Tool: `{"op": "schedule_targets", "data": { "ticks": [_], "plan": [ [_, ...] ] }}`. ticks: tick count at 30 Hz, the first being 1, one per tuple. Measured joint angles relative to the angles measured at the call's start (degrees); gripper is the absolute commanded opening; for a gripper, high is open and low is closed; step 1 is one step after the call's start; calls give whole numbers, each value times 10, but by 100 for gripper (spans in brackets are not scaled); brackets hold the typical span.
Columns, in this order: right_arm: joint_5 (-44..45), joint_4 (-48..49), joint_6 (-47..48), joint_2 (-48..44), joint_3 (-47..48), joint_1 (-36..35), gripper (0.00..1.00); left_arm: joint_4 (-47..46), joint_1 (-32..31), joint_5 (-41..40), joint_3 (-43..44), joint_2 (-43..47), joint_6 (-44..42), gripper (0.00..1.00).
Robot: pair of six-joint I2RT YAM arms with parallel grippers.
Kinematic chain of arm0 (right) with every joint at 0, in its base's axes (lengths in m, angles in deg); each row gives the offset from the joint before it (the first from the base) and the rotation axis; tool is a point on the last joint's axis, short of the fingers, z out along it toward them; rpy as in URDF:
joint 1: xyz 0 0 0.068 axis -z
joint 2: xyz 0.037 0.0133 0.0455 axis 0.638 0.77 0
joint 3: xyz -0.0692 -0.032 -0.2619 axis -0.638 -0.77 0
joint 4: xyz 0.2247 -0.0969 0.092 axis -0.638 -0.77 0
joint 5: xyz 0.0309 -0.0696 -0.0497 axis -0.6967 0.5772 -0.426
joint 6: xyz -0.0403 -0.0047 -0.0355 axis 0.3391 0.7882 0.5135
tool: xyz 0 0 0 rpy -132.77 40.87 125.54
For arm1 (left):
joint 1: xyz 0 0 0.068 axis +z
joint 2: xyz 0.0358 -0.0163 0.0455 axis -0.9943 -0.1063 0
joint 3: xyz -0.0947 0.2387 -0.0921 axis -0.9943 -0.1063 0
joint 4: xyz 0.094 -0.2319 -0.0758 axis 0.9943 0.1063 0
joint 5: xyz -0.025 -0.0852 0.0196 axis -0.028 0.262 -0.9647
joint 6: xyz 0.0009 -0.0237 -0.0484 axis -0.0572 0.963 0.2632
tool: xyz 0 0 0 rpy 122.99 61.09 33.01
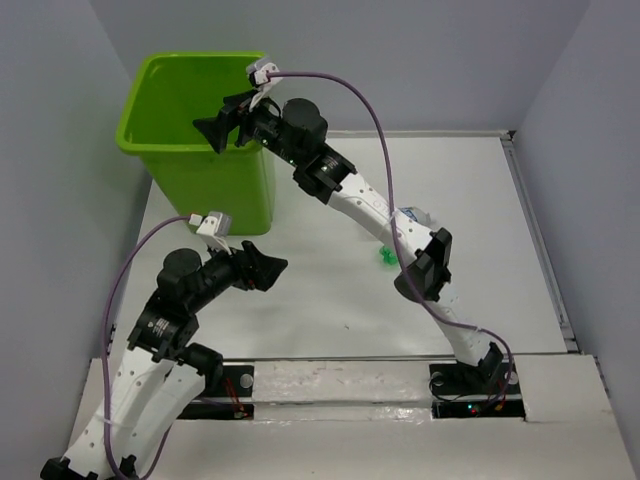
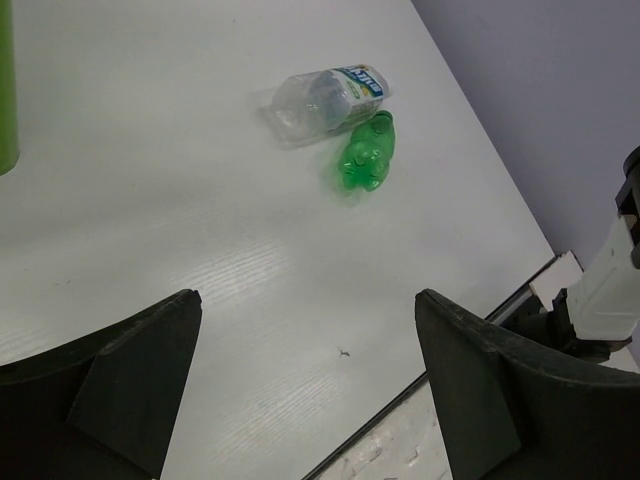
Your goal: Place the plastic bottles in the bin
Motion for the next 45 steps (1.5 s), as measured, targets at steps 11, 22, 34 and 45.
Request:
{"op": "schedule_targets", "data": {
  "ticks": [11, 22, 34, 45],
  "plan": [
    [75, 83, 26, -433, -508, 16, 0, -93, -172, -43, -2, -103, 58, 98],
    [223, 102, -165, -999, -1137, 217, 0, -193, -383, -261, 157, -462, -32, 98],
    [347, -109, -249, -1255, -1257, 221, 0, -238, -376, -242, 408, -794, -227, 96],
    [387, -170, -231, -1300, -1247, 221, 0, -229, -354, -215, 467, -877, -246, 90]
  ]
}}
